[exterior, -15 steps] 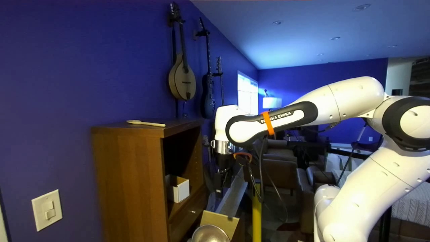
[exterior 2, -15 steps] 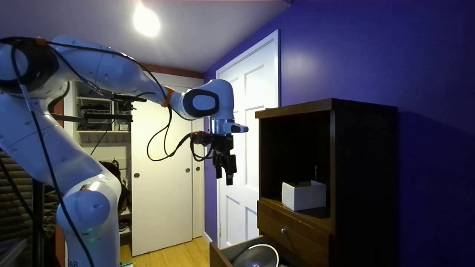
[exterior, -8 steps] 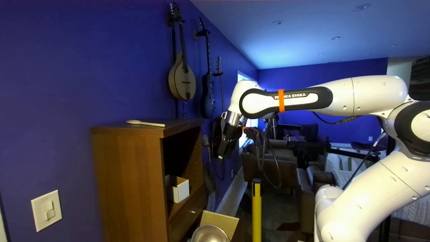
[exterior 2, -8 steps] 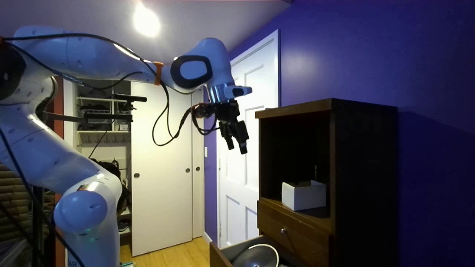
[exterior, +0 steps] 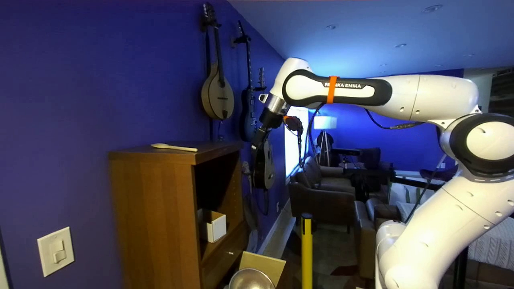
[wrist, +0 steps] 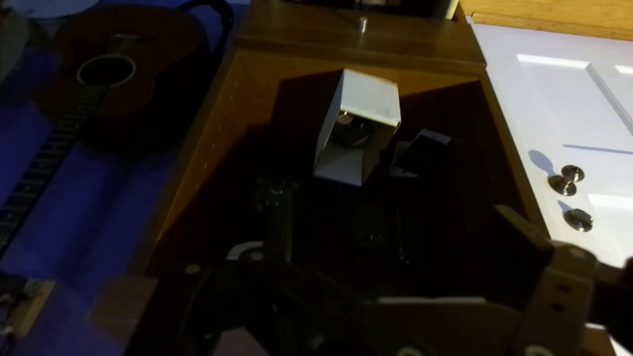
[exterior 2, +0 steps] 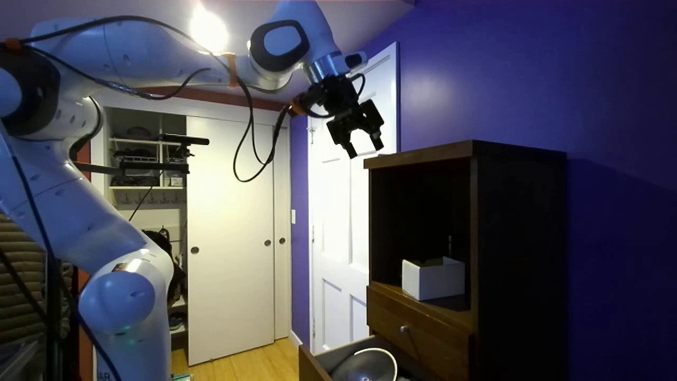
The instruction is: Put the wooden spatula in the open drawer
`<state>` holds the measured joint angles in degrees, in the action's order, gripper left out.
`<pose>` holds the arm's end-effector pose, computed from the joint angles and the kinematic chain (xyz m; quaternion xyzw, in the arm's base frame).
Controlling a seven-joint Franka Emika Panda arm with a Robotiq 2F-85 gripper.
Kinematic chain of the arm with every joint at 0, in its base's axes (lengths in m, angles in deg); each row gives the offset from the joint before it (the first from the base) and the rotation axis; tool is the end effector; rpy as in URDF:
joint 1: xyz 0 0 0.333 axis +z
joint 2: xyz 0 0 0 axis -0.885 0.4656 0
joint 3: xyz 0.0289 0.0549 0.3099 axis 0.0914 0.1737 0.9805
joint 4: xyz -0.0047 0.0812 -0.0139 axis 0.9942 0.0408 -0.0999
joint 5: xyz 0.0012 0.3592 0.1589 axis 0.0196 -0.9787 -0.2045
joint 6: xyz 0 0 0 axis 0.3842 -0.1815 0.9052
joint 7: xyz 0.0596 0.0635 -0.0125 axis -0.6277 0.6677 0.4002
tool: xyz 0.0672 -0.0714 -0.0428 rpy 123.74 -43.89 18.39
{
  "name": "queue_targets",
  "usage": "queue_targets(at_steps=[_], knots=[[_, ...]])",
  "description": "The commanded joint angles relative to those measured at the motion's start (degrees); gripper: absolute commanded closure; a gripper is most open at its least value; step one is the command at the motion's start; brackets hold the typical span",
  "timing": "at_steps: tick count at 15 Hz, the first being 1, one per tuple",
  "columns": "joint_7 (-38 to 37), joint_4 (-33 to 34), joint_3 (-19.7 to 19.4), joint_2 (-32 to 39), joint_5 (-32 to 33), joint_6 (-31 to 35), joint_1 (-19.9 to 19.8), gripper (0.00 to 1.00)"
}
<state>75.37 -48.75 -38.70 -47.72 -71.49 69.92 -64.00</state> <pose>0.3677 -0.0897 0.7297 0.9622 0.0663 0.2618 0.0357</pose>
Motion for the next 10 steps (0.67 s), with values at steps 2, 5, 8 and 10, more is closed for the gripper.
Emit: queue_targets(at_steps=[2, 5, 8, 10], knots=[[0.22, 12.43, 1.32, 6.42, 0.85, 2.92, 1.35, 0.00], [-3.65, 16.81, 2.72, 10.29, -1.61, 8.36, 2.37, 0.00], [-3.20, 14.77, 3.08, 9.28, -0.58, 9.31, 2.58, 0.00], [-3.15, 15.86, 3.42, 11.58, -0.69, 10.49, 3.09, 0.00]])
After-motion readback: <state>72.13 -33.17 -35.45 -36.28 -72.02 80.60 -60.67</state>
